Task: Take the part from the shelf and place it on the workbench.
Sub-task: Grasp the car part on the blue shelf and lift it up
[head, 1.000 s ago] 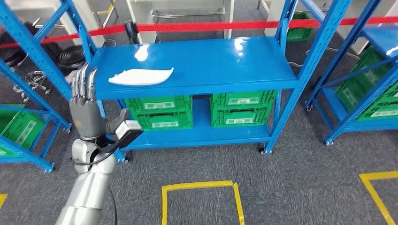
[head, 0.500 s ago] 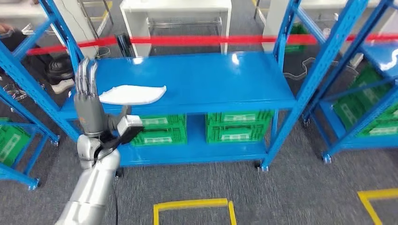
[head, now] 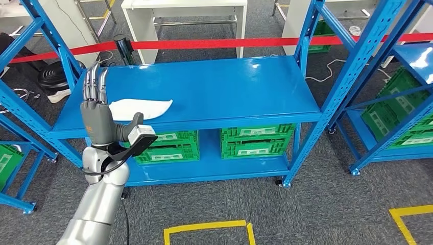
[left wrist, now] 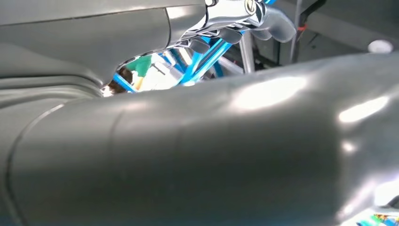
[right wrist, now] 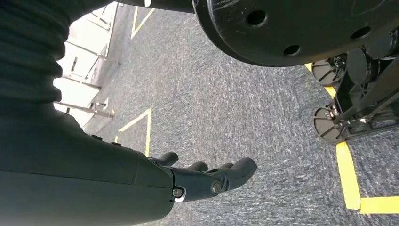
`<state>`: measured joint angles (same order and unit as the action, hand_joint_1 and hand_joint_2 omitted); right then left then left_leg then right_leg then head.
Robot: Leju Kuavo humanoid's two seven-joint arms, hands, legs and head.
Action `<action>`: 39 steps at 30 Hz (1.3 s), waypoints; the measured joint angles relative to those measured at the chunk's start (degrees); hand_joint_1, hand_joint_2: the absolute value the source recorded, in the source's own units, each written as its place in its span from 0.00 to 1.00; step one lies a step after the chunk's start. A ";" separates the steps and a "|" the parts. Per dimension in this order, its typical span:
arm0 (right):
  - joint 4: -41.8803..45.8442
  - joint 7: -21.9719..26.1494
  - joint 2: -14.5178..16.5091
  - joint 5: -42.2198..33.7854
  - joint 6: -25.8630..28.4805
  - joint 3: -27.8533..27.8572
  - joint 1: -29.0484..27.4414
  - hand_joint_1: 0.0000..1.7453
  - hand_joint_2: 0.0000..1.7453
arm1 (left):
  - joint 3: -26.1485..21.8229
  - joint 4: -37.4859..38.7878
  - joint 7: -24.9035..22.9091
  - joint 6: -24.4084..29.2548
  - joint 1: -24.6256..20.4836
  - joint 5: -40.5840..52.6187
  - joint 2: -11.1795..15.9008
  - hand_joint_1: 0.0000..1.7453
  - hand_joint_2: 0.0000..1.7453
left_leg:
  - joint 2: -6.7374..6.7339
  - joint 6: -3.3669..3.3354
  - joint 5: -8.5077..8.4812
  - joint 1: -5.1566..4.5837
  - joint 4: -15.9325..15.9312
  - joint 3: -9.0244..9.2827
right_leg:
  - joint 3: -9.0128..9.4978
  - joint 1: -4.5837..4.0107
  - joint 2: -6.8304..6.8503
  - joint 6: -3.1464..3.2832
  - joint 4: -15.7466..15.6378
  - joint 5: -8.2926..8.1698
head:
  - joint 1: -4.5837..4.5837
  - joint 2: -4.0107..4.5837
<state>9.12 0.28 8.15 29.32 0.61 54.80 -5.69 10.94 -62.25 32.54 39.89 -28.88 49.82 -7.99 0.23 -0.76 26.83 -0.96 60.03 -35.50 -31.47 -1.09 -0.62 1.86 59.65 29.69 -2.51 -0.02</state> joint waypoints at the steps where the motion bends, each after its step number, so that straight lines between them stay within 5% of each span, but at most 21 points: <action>1: 0.01 -0.06 -0.01 0.04 0.01 0.00 0.00 0.00 0.00 | 0.06 0.10 -0.03 -0.02 -0.02 0.01 0.04 0.00 0.00 | 0.07 -0.07 -0.14 0.07 -0.35 0.27 | 0.11 -0.11 0.00 -0.29 -0.18 0.14 | 0.08 0.00; 4: 0.08 -0.32 -0.09 0.16 -0.03 0.00 0.08 0.00 0.00 | 0.45 0.34 -0.23 0.01 -0.16 0.20 0.13 0.00 0.00 | 0.36 -0.48 -0.72 0.75 -1.64 1.76 | -1.00 -0.45 -0.10 -1.19 2.32 1.57 | -0.12 0.00; 7: 0.10 -0.37 -0.11 0.21 -0.12 0.00 0.44 0.00 0.00 | 0.86 0.80 -0.39 0.04 -0.22 0.48 0.20 0.00 0.00 | 0.54 -1.01 -0.25 0.76 -1.94 2.57 | -7.43 -0.56 -0.44 -1.82 12.69 4.90 | -0.31 0.00; 9: 0.10 -0.32 -0.11 0.19 -0.27 0.00 0.61 0.00 0.00 | 1.10 1.19 -0.46 0.02 -0.14 0.52 0.28 0.00 0.00 | 0.83 -1.09 0.41 0.66 -1.74 3.12 | -10.08 -0.65 -0.47 -1.98 15.26 3.79 | -0.31 0.00; 11: 0.10 -0.27 -0.11 0.14 -0.42 0.00 0.62 0.00 0.00 | 1.46 1.61 -0.76 -0.01 -0.25 0.68 0.34 0.00 0.00 | 1.25 -0.88 1.34 0.71 -1.31 3.87 | -8.72 -0.64 -0.46 -2.08 9.90 -0.98 | -0.31 0.00; 13: 0.08 -0.27 -0.10 0.10 -0.49 0.00 0.55 0.00 0.00 | 1.74 2.03 -1.15 -0.02 -0.52 0.96 0.40 0.00 0.00 | 1.57 -0.47 2.41 0.53 -0.64 4.10 | -6.02 -0.61 -0.44 -1.82 3.28 -3.99 | -0.35 0.00; 19: 0.06 -0.23 0.04 0.09 -0.65 0.00 0.46 0.00 0.00 | 1.87 2.79 -1.42 0.01 -1.20 1.14 0.72 0.00 0.00 | 1.26 0.90 4.70 0.30 1.76 3.24 | -4.44 -0.27 -0.55 0.28 0.48 -3.46 | -0.14 0.00; 23: 0.06 -0.18 0.07 0.07 -0.66 0.00 0.32 0.00 0.00 | 1.89 3.24 -1.44 0.03 -1.36 1.15 0.88 0.00 0.00 | 0.13 2.35 9.66 1.12 14.42 -3.73 | -3.72 -0.07 -0.36 0.96 0.42 -2.79 | 0.25 0.00; 25: 0.06 -0.18 0.07 0.06 -0.66 0.00 0.32 0.00 0.00 | 1.90 3.51 -1.44 0.02 -1.32 1.15 0.93 0.00 0.00 | 0.04 2.42 7.79 1.36 14.86 -5.05 | -3.33 -0.05 -0.39 0.84 0.43 -2.47 | 0.26 0.00; 27: 0.06 -0.20 0.07 0.08 -0.66 0.00 0.31 0.00 0.00 | 1.91 3.63 -1.48 0.03 -1.43 1.30 0.94 0.00 0.00 | 0.04 2.20 3.10 1.41 8.02 -2.59 | -2.70 -0.02 -0.41 0.56 0.41 -2.08 | 0.26 0.00; 29: 0.06 -0.20 0.05 0.24 -0.71 0.00 0.30 0.00 0.00 | 2.00 3.77 -1.73 0.04 -1.73 2.00 1.02 0.00 0.00 | 0.16 1.84 0.50 1.21 1.76 -0.06 | -2.28 -0.18 -0.51 0.05 0.43 -1.72 | 0.26 0.00; 34: 0.10 0.48 -0.14 0.76 -1.04 0.00 0.29 0.00 0.00 | 2.45 5.58 -2.55 -0.18 -4.25 4.20 1.37 0.00 0.00 | 0.49 0.30 0.02 1.43 -0.38 0.98 | -2.73 -0.48 -0.54 -1.41 1.16 -0.92 | 0.18 0.00; 37: 0.12 1.22 -0.17 0.69 -1.21 0.00 0.32 0.00 0.00 | 2.97 7.72 -2.68 -0.83 -6.65 4.33 1.37 0.00 0.00 | 0.53 -0.55 -0.04 1.31 -0.64 1.32 | -7.63 -0.59 -0.61 -2.02 10.46 3.18 | 0.06 0.00; 39: 0.12 1.09 -0.17 0.71 -1.20 0.00 0.48 0.00 0.00 | 3.37 9.48 -3.01 -1.23 -7.46 4.67 1.32 0.00 0.00 | 0.54 -0.83 0.18 0.97 -0.59 1.54 | -10.74 -0.70 -0.62 -2.17 15.78 4.21 | 0.08 0.00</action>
<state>9.25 1.37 7.98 30.04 -0.60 54.80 -5.21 14.31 -52.77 29.54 38.65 -36.33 54.49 -6.68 0.78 -1.60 27.01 0.01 59.44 -33.96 -42.20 -1.79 -1.24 -0.30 75.43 33.91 -2.43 -0.02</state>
